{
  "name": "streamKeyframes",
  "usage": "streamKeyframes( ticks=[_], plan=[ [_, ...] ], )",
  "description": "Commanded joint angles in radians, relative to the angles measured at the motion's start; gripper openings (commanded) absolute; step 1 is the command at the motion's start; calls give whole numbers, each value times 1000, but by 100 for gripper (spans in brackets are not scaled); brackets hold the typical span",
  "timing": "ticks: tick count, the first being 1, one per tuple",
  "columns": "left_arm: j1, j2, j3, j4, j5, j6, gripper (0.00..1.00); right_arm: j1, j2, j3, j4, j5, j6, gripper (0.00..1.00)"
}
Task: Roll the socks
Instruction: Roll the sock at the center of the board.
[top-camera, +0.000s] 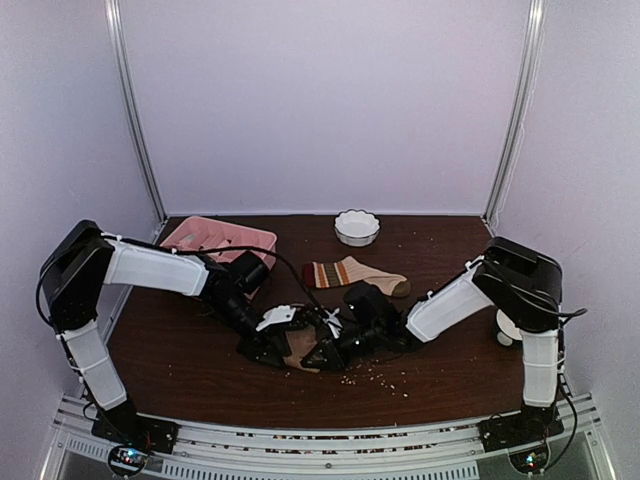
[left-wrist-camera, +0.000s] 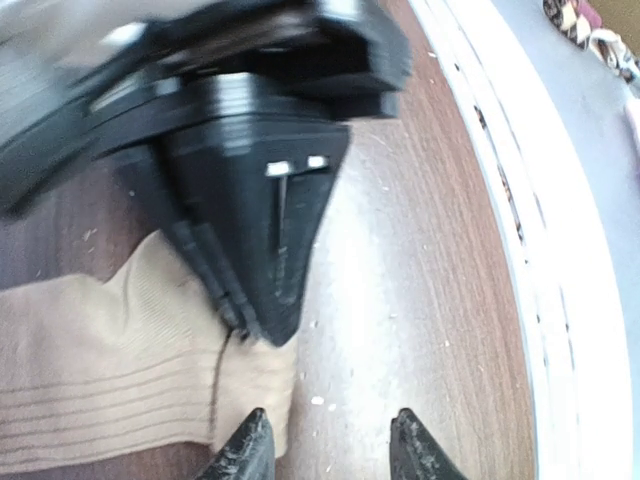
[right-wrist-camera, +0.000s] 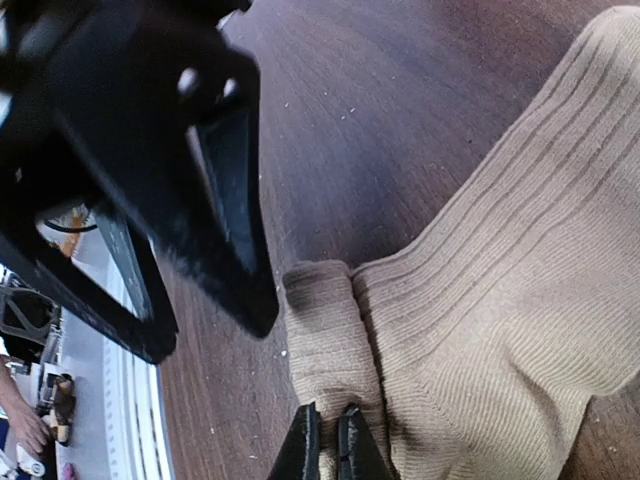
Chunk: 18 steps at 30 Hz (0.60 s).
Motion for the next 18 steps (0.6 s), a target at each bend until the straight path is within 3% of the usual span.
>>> streamKeyframes(
  ticks=[1, 9, 18],
  plan=[
    [-54, -34, -55, 105, -78, 37, 41, -6, 129, -89, -197, 74, 172, 0],
    [-103, -10, -68, 240, -295, 20, 34, -7, 138, -118, -129, 51, 291, 0],
    [-106, -115, -91, 170, -228, 43, 36, -9, 145, -141, -142, 64, 296, 0]
  ],
)
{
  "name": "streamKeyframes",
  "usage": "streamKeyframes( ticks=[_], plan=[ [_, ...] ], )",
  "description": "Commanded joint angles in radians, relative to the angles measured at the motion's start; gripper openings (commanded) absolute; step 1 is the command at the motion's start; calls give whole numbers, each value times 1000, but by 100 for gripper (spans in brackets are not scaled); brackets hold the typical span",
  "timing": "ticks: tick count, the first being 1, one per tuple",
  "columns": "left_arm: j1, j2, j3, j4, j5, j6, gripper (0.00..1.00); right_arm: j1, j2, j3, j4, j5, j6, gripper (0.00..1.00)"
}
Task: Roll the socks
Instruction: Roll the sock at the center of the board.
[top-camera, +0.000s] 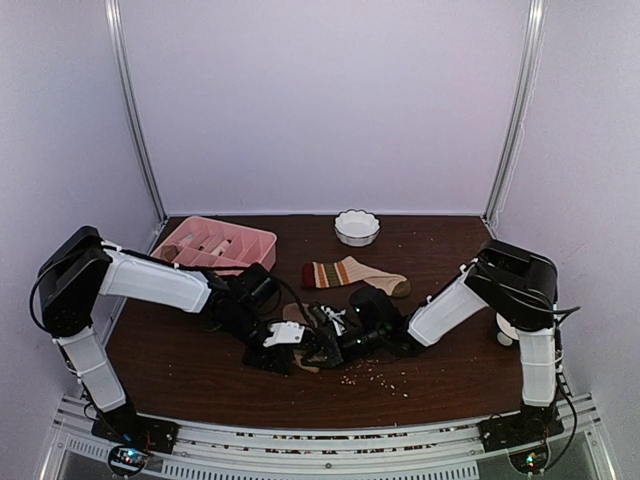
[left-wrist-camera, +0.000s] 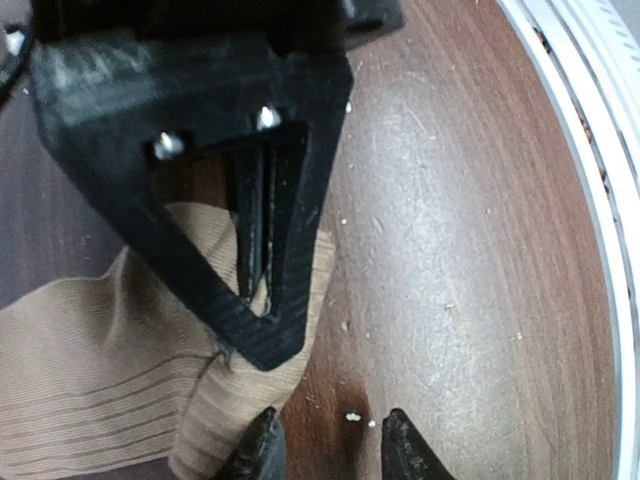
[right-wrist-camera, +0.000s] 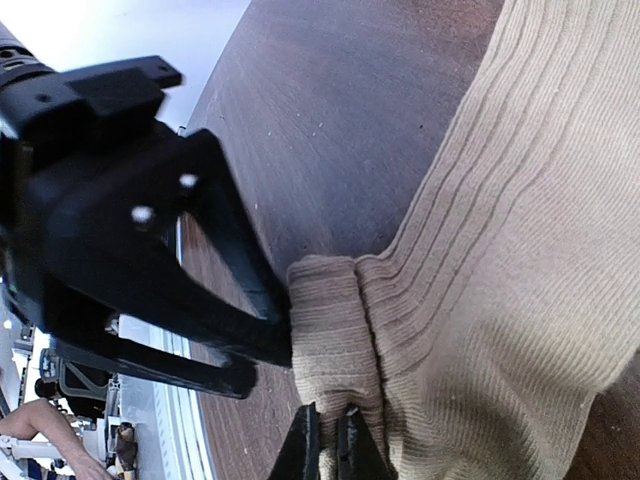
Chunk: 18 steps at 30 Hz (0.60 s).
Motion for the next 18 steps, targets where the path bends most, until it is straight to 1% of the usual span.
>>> streamKeyframes(
  ticks=[1, 3, 5, 7, 10, 12, 16, 18],
  plan=[
    [2, -105, -18, 2, 38, 29, 36, 7, 113, -87, -303, 93, 17, 0],
    [2, -145, -41, 23, 46, 14, 36, 7, 112, -84, -311, 100, 12, 0],
    [2, -168, -66, 102, 26, -2, 36, 7, 108, -78, -327, 113, 7, 0],
    [2, -136, -46, 99, 21, 12, 36, 6, 108, -77, -325, 119, 11, 0],
    [2, -40, 18, 40, -2, 36, 34, 5, 109, -76, -321, 119, 20, 0],
    [2, -18, 10, 52, -27, 51, 33, 5, 105, -76, -317, 121, 24, 0],
    [2, -11, -12, 83, -48, 52, 24, 5, 104, -82, -311, 120, 31, 0],
    [2, -2, -12, 85, -52, 52, 22, 5, 103, -82, -309, 118, 34, 0]
  ],
)
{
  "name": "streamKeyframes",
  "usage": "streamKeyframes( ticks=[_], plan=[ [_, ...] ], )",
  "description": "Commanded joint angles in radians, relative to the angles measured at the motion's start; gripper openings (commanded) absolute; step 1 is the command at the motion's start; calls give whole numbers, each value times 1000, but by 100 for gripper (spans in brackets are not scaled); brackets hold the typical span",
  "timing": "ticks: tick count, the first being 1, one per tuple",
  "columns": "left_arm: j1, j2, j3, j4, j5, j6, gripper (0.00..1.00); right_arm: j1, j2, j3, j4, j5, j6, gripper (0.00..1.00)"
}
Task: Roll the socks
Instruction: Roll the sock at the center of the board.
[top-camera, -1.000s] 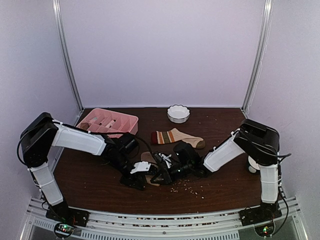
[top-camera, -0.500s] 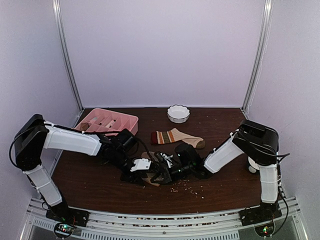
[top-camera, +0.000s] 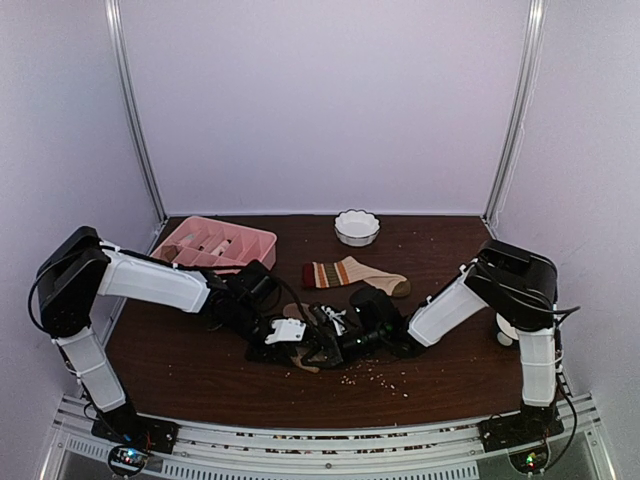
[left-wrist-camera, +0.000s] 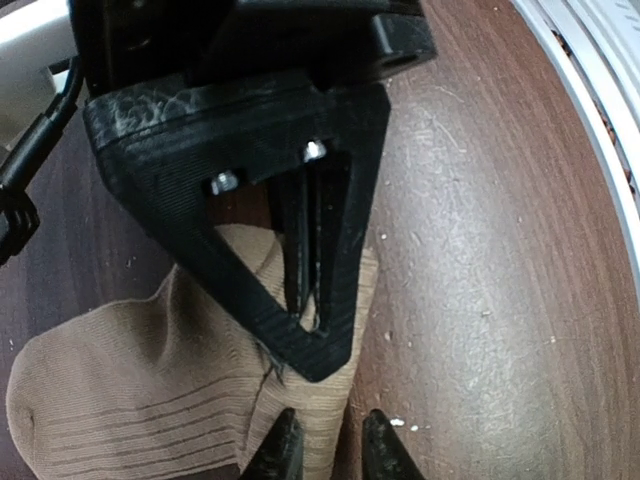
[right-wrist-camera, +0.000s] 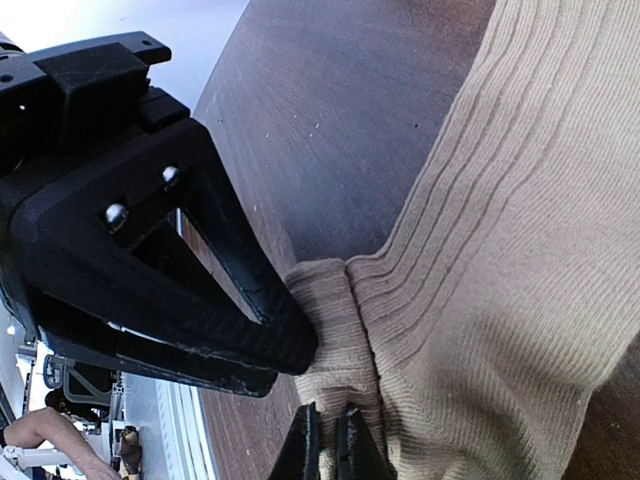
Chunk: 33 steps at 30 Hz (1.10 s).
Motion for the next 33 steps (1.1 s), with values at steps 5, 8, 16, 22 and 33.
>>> streamKeyframes(
  ticks=[5, 8, 16, 22, 33],
  plan=[
    [-3, 38, 0, 14, -7, 16, 13, 5, 95, -82, -300, 105, 26, 0],
    [-9, 69, 16, -22, -8, 27, 11, 4, 92, -83, -286, 102, 38, 0],
    [-11, 90, 34, -24, -75, 4, 36, 2, 85, -94, -284, 90, 35, 0],
    [-23, 133, 73, -51, -106, 2, 25, -6, 68, -114, -271, 81, 35, 0],
    [-35, 315, 311, -396, 34, 20, 0, -37, -24, -245, -164, 113, 71, 17]
  ],
)
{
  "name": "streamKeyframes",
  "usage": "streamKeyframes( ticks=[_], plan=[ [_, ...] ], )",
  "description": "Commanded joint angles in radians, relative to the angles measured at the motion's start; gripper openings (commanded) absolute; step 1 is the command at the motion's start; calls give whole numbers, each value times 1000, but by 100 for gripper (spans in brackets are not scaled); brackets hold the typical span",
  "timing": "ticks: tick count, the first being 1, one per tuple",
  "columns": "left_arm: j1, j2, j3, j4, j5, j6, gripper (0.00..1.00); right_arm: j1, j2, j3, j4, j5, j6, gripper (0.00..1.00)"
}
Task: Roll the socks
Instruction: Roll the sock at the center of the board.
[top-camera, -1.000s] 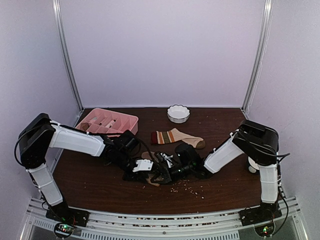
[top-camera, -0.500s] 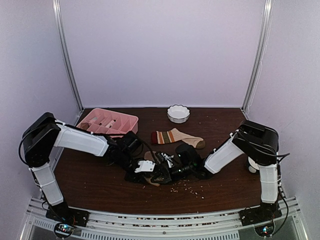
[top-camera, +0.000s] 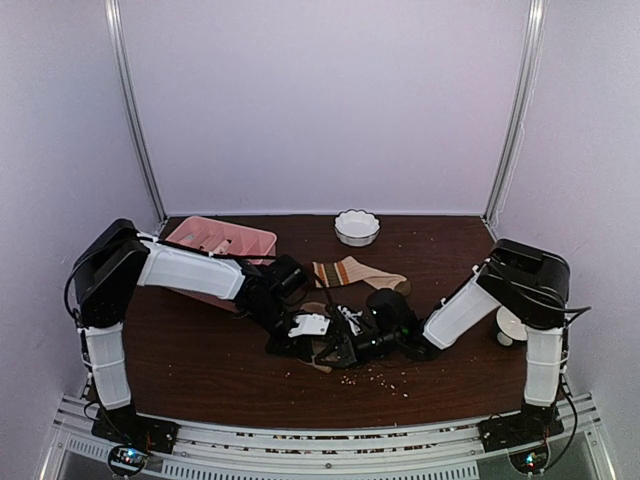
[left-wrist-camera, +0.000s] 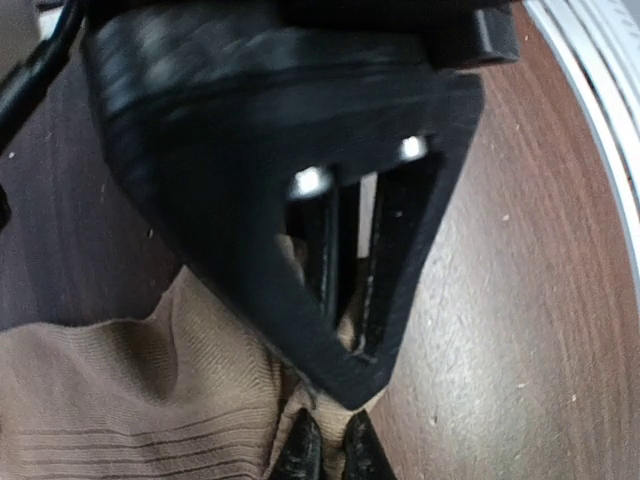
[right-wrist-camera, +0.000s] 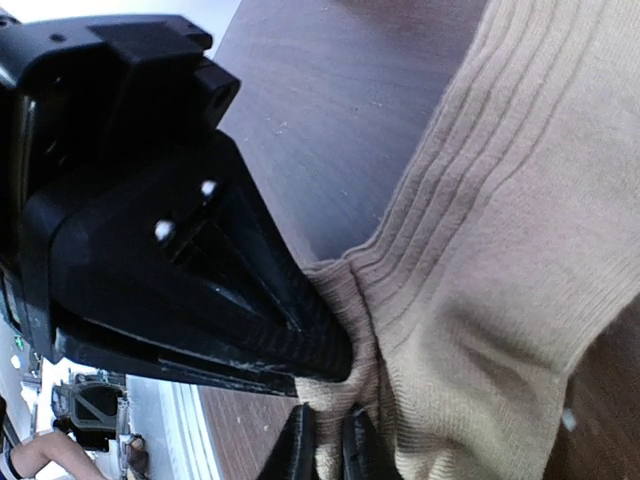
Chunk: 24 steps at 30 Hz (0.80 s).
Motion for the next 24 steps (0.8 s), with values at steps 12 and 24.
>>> streamKeyframes(
  ticks=[12, 24],
  plan=[
    [48, 144, 103, -344, 249, -51, 0, -9, -257, -292, -225, 437, -170, 100],
    [103, 229, 188, -441, 365, -105, 0, -28, -562, -489, 11, 721, -190, 100]
  ],
)
